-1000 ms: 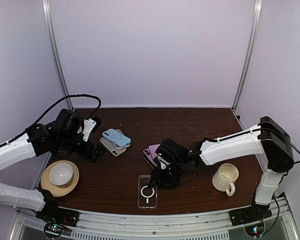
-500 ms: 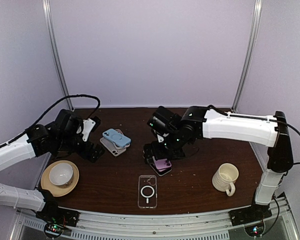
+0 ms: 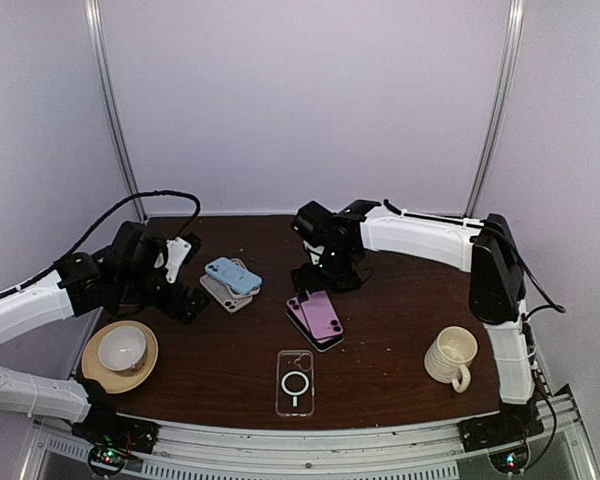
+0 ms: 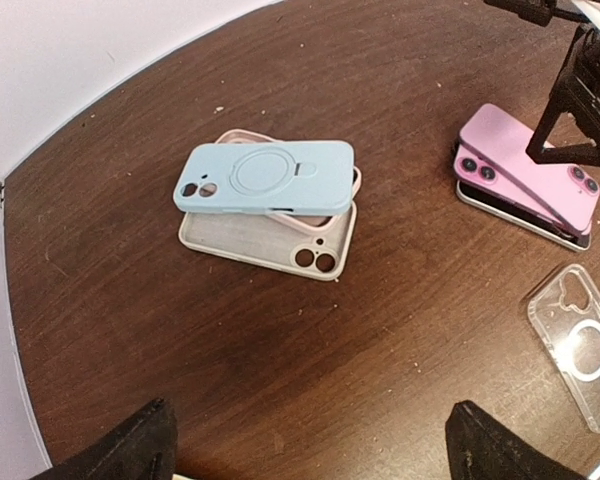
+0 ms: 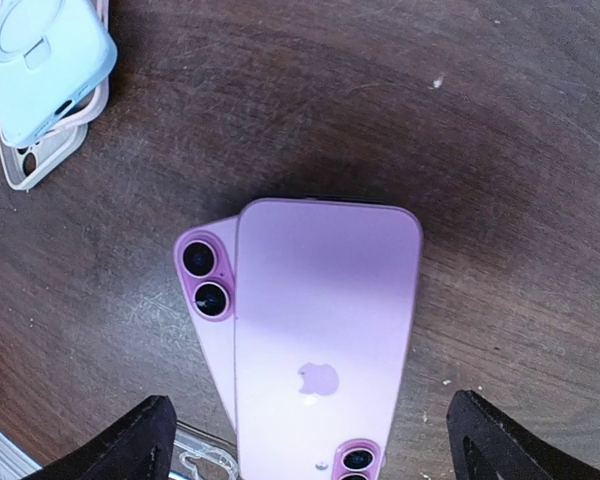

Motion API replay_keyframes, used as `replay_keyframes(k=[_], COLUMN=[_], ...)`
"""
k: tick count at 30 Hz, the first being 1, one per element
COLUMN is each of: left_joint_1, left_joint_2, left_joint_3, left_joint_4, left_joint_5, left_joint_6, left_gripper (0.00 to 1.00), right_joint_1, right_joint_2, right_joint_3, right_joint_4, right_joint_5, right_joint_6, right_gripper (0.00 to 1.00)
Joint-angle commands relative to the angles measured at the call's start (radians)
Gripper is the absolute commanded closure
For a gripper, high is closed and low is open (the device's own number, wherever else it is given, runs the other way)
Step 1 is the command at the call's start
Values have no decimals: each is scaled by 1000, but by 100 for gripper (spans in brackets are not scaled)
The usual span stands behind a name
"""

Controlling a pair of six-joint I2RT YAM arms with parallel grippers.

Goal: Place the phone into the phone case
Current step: Pick up the phone at the center of the board.

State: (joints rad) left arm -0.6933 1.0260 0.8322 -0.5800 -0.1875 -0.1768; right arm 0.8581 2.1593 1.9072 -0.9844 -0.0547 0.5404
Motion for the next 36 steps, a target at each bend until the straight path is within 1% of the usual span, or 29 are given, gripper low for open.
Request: replay_keyframes(k=[1, 10, 18, 24, 26, 28, 32, 36], left_joint_1=[11, 18, 22, 24, 23, 23, 25, 26], left_joint_2=[33, 47, 49, 48, 48, 49, 45, 45], left_joint_3=[5, 6, 4, 7, 5, 5, 5, 3], left_joint_4=[29, 29, 33, 34, 35, 35, 34, 34], left_joint_5=[-30, -17, 12, 21, 25, 25, 25, 29], left_joint_6=[19, 19, 18, 19, 19, 20, 21, 22], left_gripper=[2, 2, 2, 3, 3, 2, 2, 3], right_joint_1=[4, 4, -15, -18, -18, -19, -20, -20], right_joint_2=[52, 84, 113, 139, 144, 148, 144, 133], right_joint_3=[68, 27, 41, 43, 44, 41, 37, 34], right_joint_4=[-36, -31, -54, -50, -46, -40, -38, -43], right_joint_5=[-46, -56, -41, -45, -59, -66, -68, -68], right_joint_6=[-48, -45, -61, -65, -69, -71, -74, -89], right_gripper=[1, 5, 1, 2, 5, 9, 25, 31])
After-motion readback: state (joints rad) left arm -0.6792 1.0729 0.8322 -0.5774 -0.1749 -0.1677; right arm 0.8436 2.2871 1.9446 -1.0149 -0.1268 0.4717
